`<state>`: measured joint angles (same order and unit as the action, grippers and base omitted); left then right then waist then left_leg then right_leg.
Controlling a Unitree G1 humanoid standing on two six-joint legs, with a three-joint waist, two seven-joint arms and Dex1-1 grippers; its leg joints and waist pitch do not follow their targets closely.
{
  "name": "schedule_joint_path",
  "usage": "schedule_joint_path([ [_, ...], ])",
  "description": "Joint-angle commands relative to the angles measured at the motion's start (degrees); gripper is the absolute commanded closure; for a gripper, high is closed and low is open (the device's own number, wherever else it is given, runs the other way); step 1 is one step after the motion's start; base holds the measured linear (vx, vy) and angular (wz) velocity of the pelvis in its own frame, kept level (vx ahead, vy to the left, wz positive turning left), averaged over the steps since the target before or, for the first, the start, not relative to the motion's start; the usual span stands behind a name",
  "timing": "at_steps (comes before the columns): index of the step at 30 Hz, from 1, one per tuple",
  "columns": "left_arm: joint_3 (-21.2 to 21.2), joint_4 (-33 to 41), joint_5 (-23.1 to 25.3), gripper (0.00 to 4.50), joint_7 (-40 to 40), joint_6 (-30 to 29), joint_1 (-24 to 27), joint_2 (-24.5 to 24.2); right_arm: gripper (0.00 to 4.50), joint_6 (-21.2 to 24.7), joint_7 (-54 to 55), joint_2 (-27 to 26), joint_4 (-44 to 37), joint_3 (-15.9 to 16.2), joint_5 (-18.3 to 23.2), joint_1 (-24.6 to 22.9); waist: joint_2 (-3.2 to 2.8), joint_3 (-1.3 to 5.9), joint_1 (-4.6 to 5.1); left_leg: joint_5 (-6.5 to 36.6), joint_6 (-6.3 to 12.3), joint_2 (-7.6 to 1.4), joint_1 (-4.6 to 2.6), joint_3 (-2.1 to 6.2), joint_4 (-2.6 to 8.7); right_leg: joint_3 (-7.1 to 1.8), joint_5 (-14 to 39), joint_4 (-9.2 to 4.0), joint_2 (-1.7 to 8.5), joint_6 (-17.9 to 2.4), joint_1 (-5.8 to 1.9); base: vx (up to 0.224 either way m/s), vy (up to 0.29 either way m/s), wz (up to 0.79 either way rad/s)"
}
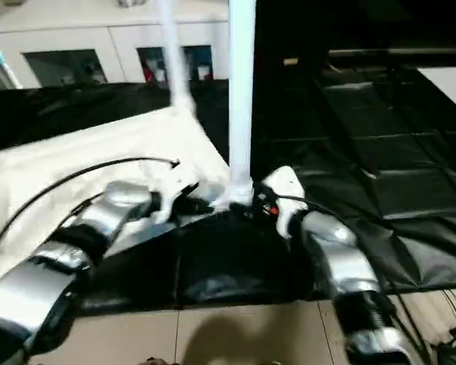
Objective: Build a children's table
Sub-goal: Rotate leg to tighten
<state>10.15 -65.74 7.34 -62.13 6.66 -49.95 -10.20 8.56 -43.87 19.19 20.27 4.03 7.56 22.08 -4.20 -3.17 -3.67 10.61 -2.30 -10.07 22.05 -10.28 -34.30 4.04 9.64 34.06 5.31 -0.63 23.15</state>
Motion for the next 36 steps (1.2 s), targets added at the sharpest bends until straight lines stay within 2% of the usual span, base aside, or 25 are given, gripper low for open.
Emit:
schedule_joint_path([
  [1, 1.0, 1.4, -0.9, 4.50, -3.6, 0.6, 0.6, 0.2, 0.73, -0.5, -1.7, 0.4, -2.1, 0.1, 1.2, -0.2, 0.76, 3.96, -0.22, 12.6, 5.95, -2.99, -0.98, 0.81, 4.10, -2.15, 13.3, -4.32, 3.48, -14.6, -3.05, 0.000, 0.000, 0.00],
  [2, 0.9, 2.0, -1.2, 4.50, -4.9, 0.5, 0.9, -0.2, 0.73, -0.5, -2.6, 0.8, -2.4, 0.2, 1.5, -0.5, 0.62, 4.00, -0.39, 13.4, 5.09, -3.11, -1.19, 0.81, 4.20, -2.27, 13.5, -4.30, 3.52, -14.7, -2.88, 0.000, 0.000, 0.00],
  [3, 1.2, 2.6, -1.3, 4.50, -6.2, 0.8, 1.4, -0.6, 0.73, -0.5, -3.6, 1.2, -2.8, 0.4, 1.7, -0.8, 0.74, 4.04, -0.51, 13.0, 4.95, -3.07, -1.01, 0.83, 4.22, -2.28, 12.6, -4.16, 3.56, -14.7, -3.05, 0.000, 0.000, 0.00],
  [8, 1.6, 3.5, -1.2, 4.50, -7.3, 1.5, 2.5, -1.5, 0.73, -1.4, -4.4, 1.4, -2.8, 0.8, 1.7, -0.9, 0.93, 4.22, -1.15, 10.1, 5.69, -2.92, -0.72, 0.80, 3.93, -2.29, 9.6, -3.78, 3.71, -14.8, -3.21, 0.000, 0.000, 0.00],
  [9, 1.5, 3.6, -1.1, 4.50, -7.1, 1.5, 2.7, -1.6, 0.73, -1.5, -4.5, 1.2, -2.3, 1.0, 1.6, -0.8, 1.35, 4.28, -1.21, 9.4, 6.01, -2.92, -0.65, 0.74, 3.88, -2.27, 9.1, -3.72, 3.68, -14.7, -3.24, 0.000, 0.000, 0.00],
  [10, 1.5, 3.6, -1.1, 4.50, -7.0, 1.6, 2.7, -1.6, 0.73, -1.5, -4.5, 1.2, -2.3, 1.0, 1.6, -0.8, 1.11, 4.28, -1.34, 9.0, 6.19, -2.86, -0.63, 0.77, 3.82, -2.22, 9.4, -3.66, 3.72, -14.6, -3.21, 0.000, 0.000, 0.00],
  [11, 1.4, 3.7, -1.1, 4.50, -6.9, 1.6, 2.9, -1.7, 1.00, -1.5, -4.6, 1.1, -1.9, 1.2, 1.5, -0.7, 1.08, 4.25, -1.33, 9.0, 6.20, -2.88, -0.66, 0.76, 3.84, -2.20, 9.8, -3.73, 3.69, -14.5, -3.13, 0.000, 0.000, 0.00],
  [12, 1.3, 3.9, -1.1, 4.50, -7.0, 1.5, 3.0, -1.7, 1.00, -1.7, -4.6, 0.9, -1.5, 1.4, 1.2, -0.5, 1.25, 4.22, -1.29, 9.3, 6.16, -2.90, -0.69, 0.75, 3.89, -2.20, 10.6, -3.82, 3.66, -14.3, -3.12, 0.000, 0.000, 0.00],
  [16, 1.1, 4.4, -1.2, 4.50, -7.3, 1.2, 3.0, -1.7, 1.34, -1.8, -4.5, 0.8, -0.5, 2.2, 0.4, -0.1, 1.13, 4.16, -1.23, 10.1, 5.49, -2.89, -0.74, 0.78, 3.98, -2.23, 12.5, -4.01, 3.64, -13.7, -3.00, 0.000, 0.000, 0.00],
  [26, 1.6, 5.3, -1.4, 4.50, -7.5, 0.6, 3.3, -1.7, 2.20, -2.7, -4.5, 0.9, 0.9, 3.2, -0.7, 0.3, 1.07, 4.17, -1.19, 9.9, 5.54, -2.84, -0.73, 0.77, 3.96, -2.21, 12.3, -3.99, 3.60, -13.6, -3.05, 0.000, 0.000, 0.00],
  [36, 1.7, 5.4, -1.4, 4.50, -7.8, 0.1, 3.3, -1.8, 2.43, -3.7, -5.0, 1.2, 1.9, 4.3, -1.4, 0.2, 1.06, 4.21, -1.10, 9.8, 5.65, -2.83, -0.69, 0.79, 3.92, -2.18, 11.9, -3.93, 3.58, -13.8, -3.09, 0.000, 0.000, 0.00],
])
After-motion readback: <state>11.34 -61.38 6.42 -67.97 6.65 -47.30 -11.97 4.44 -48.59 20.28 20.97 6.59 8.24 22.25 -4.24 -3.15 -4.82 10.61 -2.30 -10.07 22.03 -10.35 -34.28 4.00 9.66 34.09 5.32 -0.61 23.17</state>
